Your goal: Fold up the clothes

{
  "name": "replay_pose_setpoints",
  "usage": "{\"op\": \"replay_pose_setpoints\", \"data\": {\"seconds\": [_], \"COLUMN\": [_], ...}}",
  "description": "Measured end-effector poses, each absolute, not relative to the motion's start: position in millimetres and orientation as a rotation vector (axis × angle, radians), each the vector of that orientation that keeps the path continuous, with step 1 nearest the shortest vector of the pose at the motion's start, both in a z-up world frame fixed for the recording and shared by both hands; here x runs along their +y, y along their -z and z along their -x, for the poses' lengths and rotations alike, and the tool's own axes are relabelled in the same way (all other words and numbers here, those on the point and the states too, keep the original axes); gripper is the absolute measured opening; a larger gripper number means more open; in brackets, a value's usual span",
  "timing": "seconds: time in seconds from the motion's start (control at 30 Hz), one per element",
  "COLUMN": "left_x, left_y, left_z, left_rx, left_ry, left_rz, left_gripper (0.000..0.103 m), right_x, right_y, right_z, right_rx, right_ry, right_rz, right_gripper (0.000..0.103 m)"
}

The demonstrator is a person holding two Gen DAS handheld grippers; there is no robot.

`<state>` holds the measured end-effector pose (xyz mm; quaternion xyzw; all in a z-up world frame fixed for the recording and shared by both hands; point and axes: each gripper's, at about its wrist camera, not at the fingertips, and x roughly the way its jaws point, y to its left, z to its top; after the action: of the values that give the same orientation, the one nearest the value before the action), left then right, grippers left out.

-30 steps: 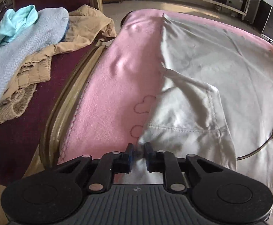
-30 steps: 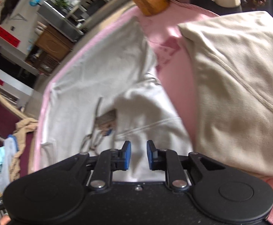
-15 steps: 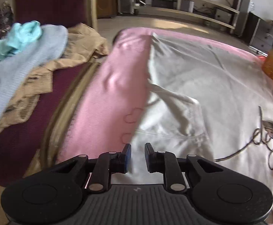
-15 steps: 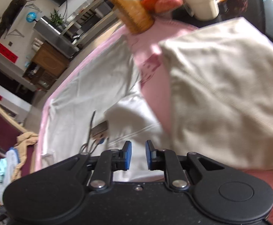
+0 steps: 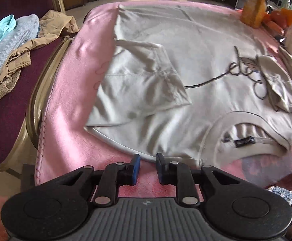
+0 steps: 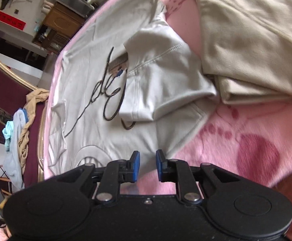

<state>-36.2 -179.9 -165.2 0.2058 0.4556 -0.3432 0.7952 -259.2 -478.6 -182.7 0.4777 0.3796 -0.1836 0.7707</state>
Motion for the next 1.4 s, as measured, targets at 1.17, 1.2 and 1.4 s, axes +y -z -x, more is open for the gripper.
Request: {"op": "replay_pose_setpoints", "data": {"seconds": [1.17,1.2,1.4], "left_x": [-199.4,-202.6,-227.3], "left_y": [138.4,123.6,58.8], "left_z": [56.7,47.4,-19.4], "left_rx": [0.889,0.848,0.697], "left_ry": [0.928,0.903,0.775], "left_rz": [-0.49,-0.473,-0.376], "left_gripper": [0.022,0.024,0.036], "right_x": [-451.1,-454.9,-500.8], "right_y": [132.0,119.5,27.5], "right_z": [224.1,223.9,200.3], "right_rx": [0.842,0.814,0.596], "right_ry": [0.219,0.218,0.34], "right_rz": [-0.849,-0.837,-0.635], "right_gripper": [0.015,0.015,0.026]}}
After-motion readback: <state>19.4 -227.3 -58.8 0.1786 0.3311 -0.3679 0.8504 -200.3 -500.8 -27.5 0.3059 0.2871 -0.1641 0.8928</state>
